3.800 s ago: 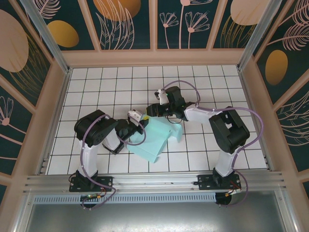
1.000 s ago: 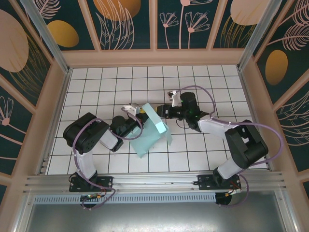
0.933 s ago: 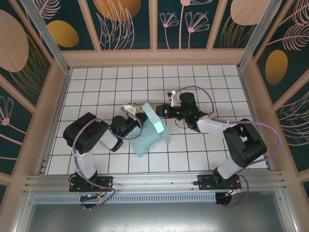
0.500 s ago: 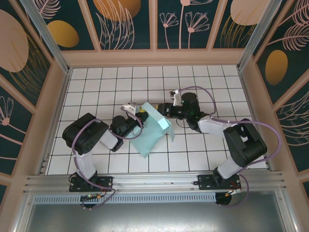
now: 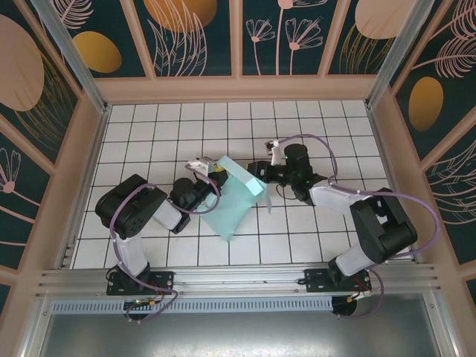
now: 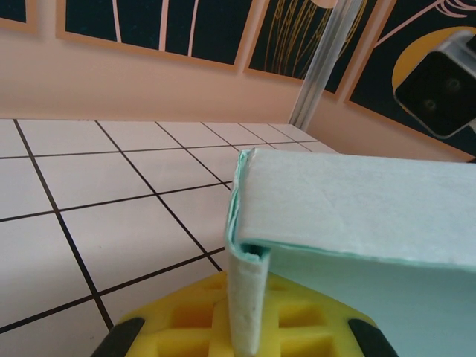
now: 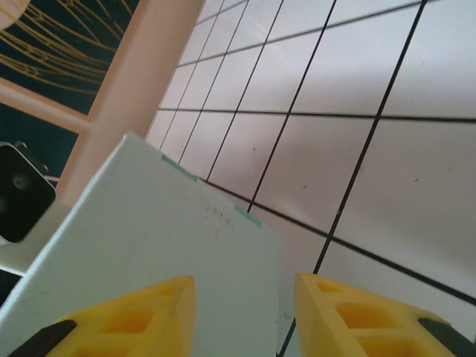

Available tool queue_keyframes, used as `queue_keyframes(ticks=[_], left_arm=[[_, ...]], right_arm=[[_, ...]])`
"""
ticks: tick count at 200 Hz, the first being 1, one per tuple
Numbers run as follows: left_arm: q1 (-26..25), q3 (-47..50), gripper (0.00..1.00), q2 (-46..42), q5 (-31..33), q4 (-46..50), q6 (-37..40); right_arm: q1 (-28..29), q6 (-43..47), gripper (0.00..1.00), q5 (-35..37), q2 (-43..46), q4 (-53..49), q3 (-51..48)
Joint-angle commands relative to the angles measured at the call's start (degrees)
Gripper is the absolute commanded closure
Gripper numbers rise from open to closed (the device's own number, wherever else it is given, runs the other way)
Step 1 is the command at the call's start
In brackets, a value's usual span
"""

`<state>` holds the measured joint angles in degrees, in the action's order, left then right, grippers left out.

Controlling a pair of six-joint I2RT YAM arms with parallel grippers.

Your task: Fold the paper box

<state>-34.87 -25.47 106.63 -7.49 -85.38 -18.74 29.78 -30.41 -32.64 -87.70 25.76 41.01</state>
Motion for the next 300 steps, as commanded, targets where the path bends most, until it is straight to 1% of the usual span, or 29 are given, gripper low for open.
queue_keyframes(ticks=[1, 20, 33, 56, 69, 76, 82, 96, 116, 127, 137, 147, 159, 172, 184, 196, 214, 229, 236, 250, 272, 300], left_arm=[[0.05, -1.81, 1.00, -1.27, -0.03, -1.29, -1.30], [0.07, -2.23, 1.00, -0.98, -0.11, -0.93, -1.31], [0.03, -2.15, 1.00, -0.98, -0.05, -0.85, -1.37], [0.02, -2.04, 1.00, -1.57, 0.40, 0.09, -1.25], [0.05, -1.95, 1.00, -2.11, 0.54, 1.63, -0.46], [0.06, -1.94, 1.00, -2.86, 0.58, 3.12, 0.34], [-0.01, -2.01, 1.00, -3.85, 0.81, 5.11, 1.25], [0.06, -2.70, 1.00, -7.26, 2.90, 13.67, 4.18], [0.05, -4.92, 1.00, -14.14, 8.88, 28.71, 6.26], [0.02, -4.63, 1.00, -17.08, 12.09, 31.83, 6.56], [-0.02, -2.92, 1.00, -19.16, 13.71, 29.99, 6.57], [0.03, -1.73, 1.00, -20.79, 14.97, 28.34, 5.47], [-0.01, -2.06, 1.00, -22.32, 16.31, 28.91, 2.99], [0.03, -2.77, 1.00, -23.88, 19.28, 29.96, -2.66], [0.07, -2.68, 1.00, -25.20, 22.18, 28.93, -8.27], [0.00, -1.61, 1.00, -25.71, 23.12, 25.13, -12.07], [0.06, 0.56, 1.00, -24.76, 24.83, 16.24, -16.57], [0.03, 1.24, 1.00, -22.84, 27.12, 12.46, -20.17], [0.05, 1.17, 1.00, -21.72, 26.95, 10.81, -20.66], [0.06, 0.87, 1.00, -19.25, 24.04, 6.29, -19.08], [0.05, 0.63, 1.00, -15.30, 21.00, -0.90, -19.50], [0.07, -0.28, 1.00, -12.58, 19.81, -3.28, -19.64]], right_arm=[[3.71, 0.31, 0.61, -3.38, -2.46, 3.00, 1.19], [6.24, 0.09, 0.61, -4.31, -4.15, 4.10, 2.25], [6.50, 0.10, 0.60, -4.16, -4.43, 4.34, 2.25], [4.17, 0.37, 0.59, -2.16, -2.91, 3.19, 1.30], [2.01, 0.35, 0.57, -0.94, -1.38, 2.47, 0.33], [1.93, 0.59, 0.56, -0.17, -0.37, 1.84, -0.18], [-0.19, 0.94, 0.56, 0.61, 0.53, 0.88, -0.39], [-2.24, 2.46, 0.53, 2.98, 2.99, -1.80, -0.85], [-4.76, 4.49, 0.50, 8.34, 6.62, -6.11, -1.43], [-5.63, 5.16, 0.49, 12.45, 8.92, -7.03, -2.42], [-6.46, 5.28, 0.48, 14.44, 11.15, -5.96, -3.81], [-7.42, 4.74, 0.48, 14.71, 13.18, -3.58, -5.62], [-8.28, 3.56, 0.47, 14.67, 15.95, 0.73, -7.93], [-8.86, 2.43, 0.46, 14.09, 18.60, 4.85, -10.15], [-9.22, 1.20, 0.45, 13.00, 20.54, 8.16, -11.73], [-9.49, -0.32, 0.45, 11.27, 21.65, 10.94, -13.02], [-9.56, -2.86, 0.45, 7.72, 21.29, 12.41, -13.32], [-9.09, -6.88, 0.45, 4.39, 20.63, 16.83, -14.62], [-8.84, -9.63, 0.45, 3.15, 20.27, 20.36, -15.62], [-7.93, -14.62, 0.46, 1.33, 19.42, 25.73, -16.60], [-5.45, -19.46, 0.46, 0.97, 18.61, 29.35, -16.17], [-2.16, -24.76, 0.48, 1.34, 16.81, 31.93, -14.60]])
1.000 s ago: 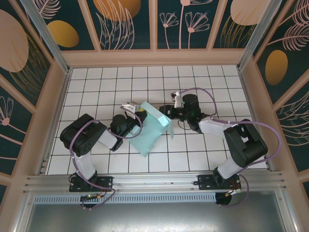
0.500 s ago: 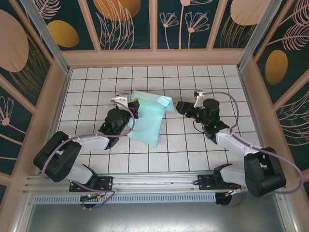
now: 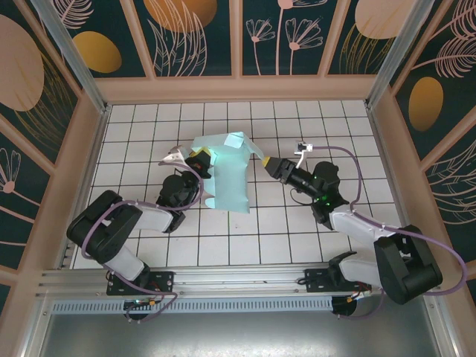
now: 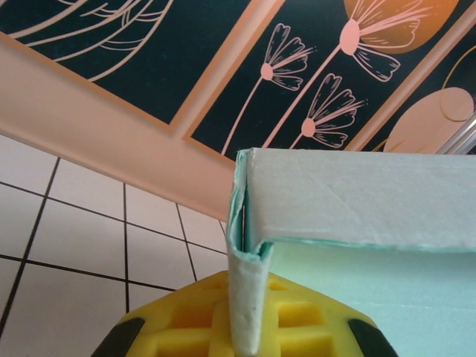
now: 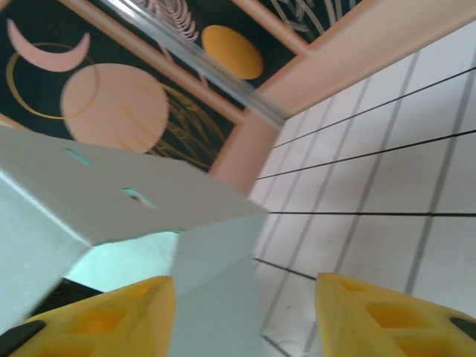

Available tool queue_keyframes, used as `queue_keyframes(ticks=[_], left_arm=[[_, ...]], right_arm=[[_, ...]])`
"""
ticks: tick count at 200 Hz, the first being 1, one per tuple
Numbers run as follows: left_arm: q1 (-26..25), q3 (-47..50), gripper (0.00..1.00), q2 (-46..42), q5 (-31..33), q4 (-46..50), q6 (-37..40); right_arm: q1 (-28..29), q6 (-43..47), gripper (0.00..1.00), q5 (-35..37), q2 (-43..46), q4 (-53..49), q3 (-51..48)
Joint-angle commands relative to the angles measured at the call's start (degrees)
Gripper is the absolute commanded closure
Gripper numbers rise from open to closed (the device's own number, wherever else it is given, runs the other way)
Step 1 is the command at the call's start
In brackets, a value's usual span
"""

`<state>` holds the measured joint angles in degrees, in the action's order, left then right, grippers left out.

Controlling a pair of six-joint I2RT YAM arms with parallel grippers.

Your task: Fold the paper box

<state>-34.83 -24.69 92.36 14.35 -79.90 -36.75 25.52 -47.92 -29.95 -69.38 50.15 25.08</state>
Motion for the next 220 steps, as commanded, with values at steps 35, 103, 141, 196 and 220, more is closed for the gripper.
queue_keyframes(ticks=[35, 103, 141, 196, 220], left_arm=[[-0.02, -1.32, 1.00, 3.16, -3.10, -11.30, -0.78], [-0.03, -1.42, 1.00, 3.81, -3.85, -11.27, 0.12], [-0.06, -1.13, 1.00, 3.97, -2.40, -9.65, 0.17], [0.02, -0.90, 1.00, 3.63, -2.02, -8.26, 1.54], [-0.01, -0.06, 1.00, 3.01, -0.48, -7.77, 2.46]], right_arm=[[3.82, -11.75, 0.50, -2.13, -4.06, 10.06, 3.35], [5.51, -10.94, 0.60, -2.95, -7.97, 9.40, 7.43], [6.83, -10.01, 0.53, -3.62, -8.99, 9.88, 7.53], [7.53, -8.27, 0.58, -2.98, -9.96, 1.22, 9.78], [7.53, -7.26, 0.83, -1.92, -9.25, -2.23, 10.28]])
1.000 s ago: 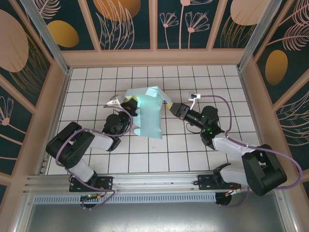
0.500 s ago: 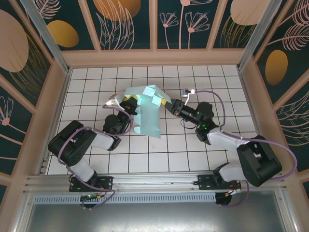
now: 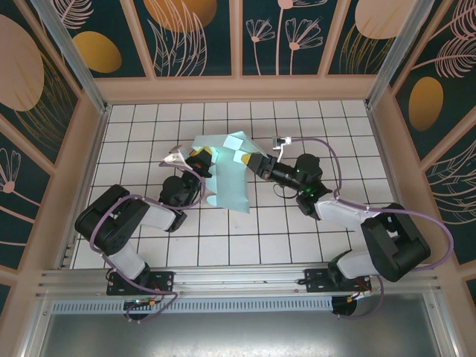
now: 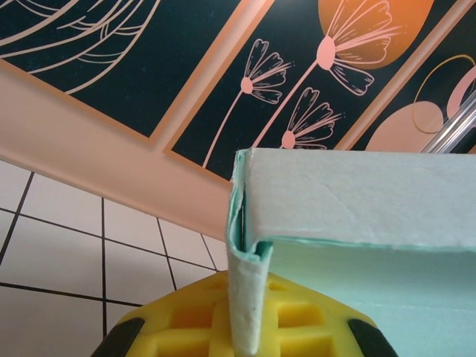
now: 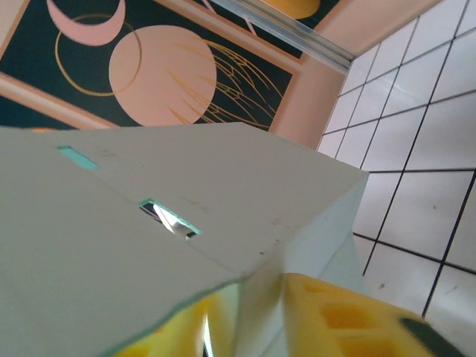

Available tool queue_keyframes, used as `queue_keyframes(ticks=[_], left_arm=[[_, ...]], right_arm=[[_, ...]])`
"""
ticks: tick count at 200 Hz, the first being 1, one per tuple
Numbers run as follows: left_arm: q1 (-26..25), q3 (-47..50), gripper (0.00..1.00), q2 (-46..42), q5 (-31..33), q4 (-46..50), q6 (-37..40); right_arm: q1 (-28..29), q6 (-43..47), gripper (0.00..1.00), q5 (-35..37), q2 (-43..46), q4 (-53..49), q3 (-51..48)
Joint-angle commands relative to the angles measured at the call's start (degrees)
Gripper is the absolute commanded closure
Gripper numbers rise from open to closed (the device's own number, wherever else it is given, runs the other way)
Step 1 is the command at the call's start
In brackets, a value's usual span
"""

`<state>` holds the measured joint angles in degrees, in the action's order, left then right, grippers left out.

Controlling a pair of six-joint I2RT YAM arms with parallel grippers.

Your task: Fold the paper box

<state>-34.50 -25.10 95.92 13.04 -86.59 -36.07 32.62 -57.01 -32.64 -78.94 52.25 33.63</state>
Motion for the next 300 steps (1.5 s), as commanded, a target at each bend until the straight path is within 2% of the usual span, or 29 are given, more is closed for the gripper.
queue_keyframes(ticks=[1, 18, 50, 63, 72, 81, 94, 149, 203, 254, 280, 300], left_arm=[[-0.28, 0.38, 1.00, -0.55, 0.88, -1.06, 1.83], [-0.31, 0.58, 1.00, -0.74, 1.70, -0.63, 2.31], [-0.30, 0.51, 1.00, -0.65, 1.46, -0.36, 2.39], [-0.36, 0.49, 1.00, -0.65, 1.76, -0.37, 2.66], [-0.31, 0.58, 1.00, -0.69, 2.27, -0.34, 2.85], [-0.34, 0.66, 1.00, -0.73, 3.04, -0.17, 2.90], [-0.37, 0.76, 1.00, -0.97, 4.15, 0.68, 2.77], [-0.29, -1.79, 1.00, -3.81, 12.72, 13.35, 3.42], [-0.28, -1.66, 1.00, -3.15, 11.24, 12.93, 5.21], [-0.28, -1.75, 1.00, -2.76, 12.64, 14.17, 5.76], [-0.25, -2.83, 1.00, -3.84, 13.91, 18.55, 4.22], [-0.27, -3.02, 1.00, -4.38, 15.35, 20.13, 4.08]], right_arm=[[0.43, 1.91, 0.84, 0.80, 0.33, -4.43, 1.72], [0.35, 2.62, 1.00, 1.38, 0.80, -5.32, 1.47], [0.38, 4.25, 1.00, 1.26, 0.97, -5.14, 1.31], [0.34, 5.41, 0.76, 2.01, 1.61, -5.53, 1.12], [0.30, 6.33, 0.62, 3.25, 2.55, -5.96, 0.77], [0.17, 7.49, 0.55, 4.73, 3.78, -6.41, 0.33], [-0.18, 8.64, 0.49, 6.58, 5.62, -6.77, -0.50], [1.15, 12.68, 0.44, 10.05, 10.45, -5.88, -0.69], [4.75, 15.85, 0.43, 11.14, 7.49, -5.92, 3.38], [7.30, 20.40, 0.44, 11.76, 5.45, -6.54, 8.27], [8.41, 23.14, 0.43, 13.12, 7.02, -4.82, 6.83], [8.42, 22.68, 0.43, 16.97, 9.58, -3.50, 3.33]])
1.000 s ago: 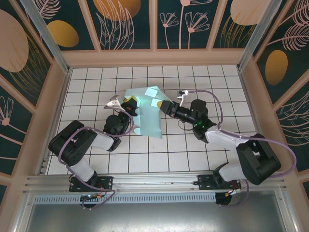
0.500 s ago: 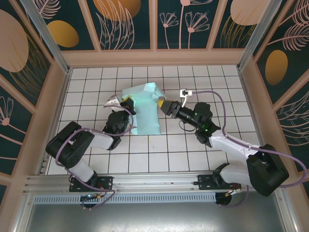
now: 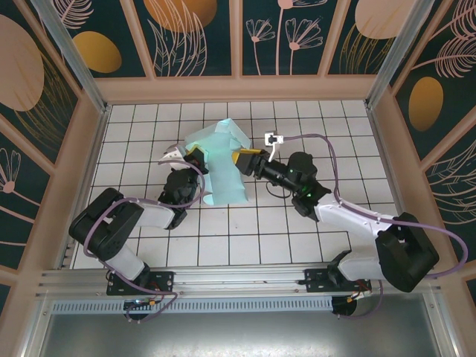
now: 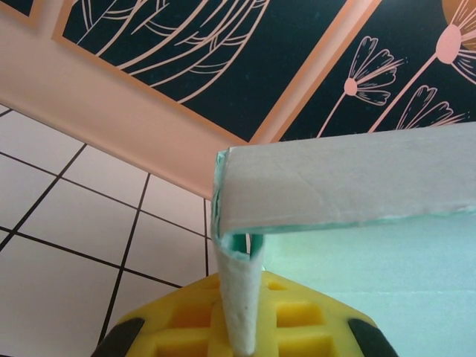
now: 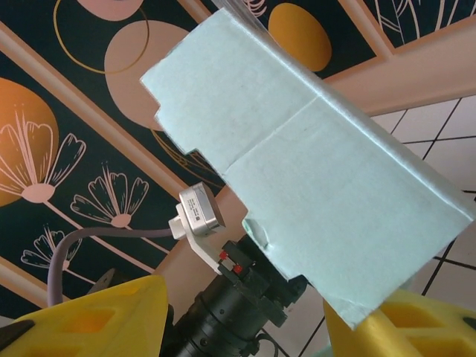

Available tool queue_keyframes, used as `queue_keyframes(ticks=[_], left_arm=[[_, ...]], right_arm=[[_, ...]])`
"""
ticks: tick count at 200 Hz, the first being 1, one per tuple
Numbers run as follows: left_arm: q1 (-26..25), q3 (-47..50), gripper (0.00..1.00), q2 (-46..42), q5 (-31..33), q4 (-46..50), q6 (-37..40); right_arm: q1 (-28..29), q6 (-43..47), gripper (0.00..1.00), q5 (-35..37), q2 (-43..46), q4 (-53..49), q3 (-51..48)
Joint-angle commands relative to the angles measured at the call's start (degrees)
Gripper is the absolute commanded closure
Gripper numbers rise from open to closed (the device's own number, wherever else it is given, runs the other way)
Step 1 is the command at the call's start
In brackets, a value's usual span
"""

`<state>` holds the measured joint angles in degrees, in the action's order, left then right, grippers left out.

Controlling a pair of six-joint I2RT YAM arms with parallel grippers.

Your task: Fold the paper box

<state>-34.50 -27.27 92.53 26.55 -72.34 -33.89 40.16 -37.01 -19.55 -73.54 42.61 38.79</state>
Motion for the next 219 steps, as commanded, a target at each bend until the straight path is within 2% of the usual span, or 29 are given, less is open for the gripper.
queue_keyframes(ticks=[1, 36, 66, 126, 171, 219], left_arm=[[-0.24, -0.81, 1.00, -1.01, 1.89, 5.88, 1.90], [-0.23, -0.97, 1.00, -0.03, 2.03, 6.07, 3.65], [-0.25, -2.51, 1.00, 1.49, -0.07, 7.63, 5.51], [-0.23, -2.20, 1.00, 1.52, 0.99, 8.13, 6.07], [-0.14, -1.04, 1.00, 0.37, 1.28, 8.65, 6.57], [-0.24, -1.12, 1.00, 0.42, 1.93, 8.89, 7.44]], right_arm=[[0.88, 2.66, 0.43, 4.16, 4.32, 6.20, -1.98], [0.88, 3.91, 0.44, 9.28, 10.15, 7.39, -6.38], [0.96, 7.21, 0.45, 8.08, 11.99, 6.66, -4.72], [1.08, 8.61, 0.46, 3.90, 4.27, -3.57, 6.01], [1.06, 6.04, 0.47, 3.09, -0.42, -6.36, 9.64], [1.23, 7.86, 0.47, 3.36, -1.89, -12.10, 12.39]])
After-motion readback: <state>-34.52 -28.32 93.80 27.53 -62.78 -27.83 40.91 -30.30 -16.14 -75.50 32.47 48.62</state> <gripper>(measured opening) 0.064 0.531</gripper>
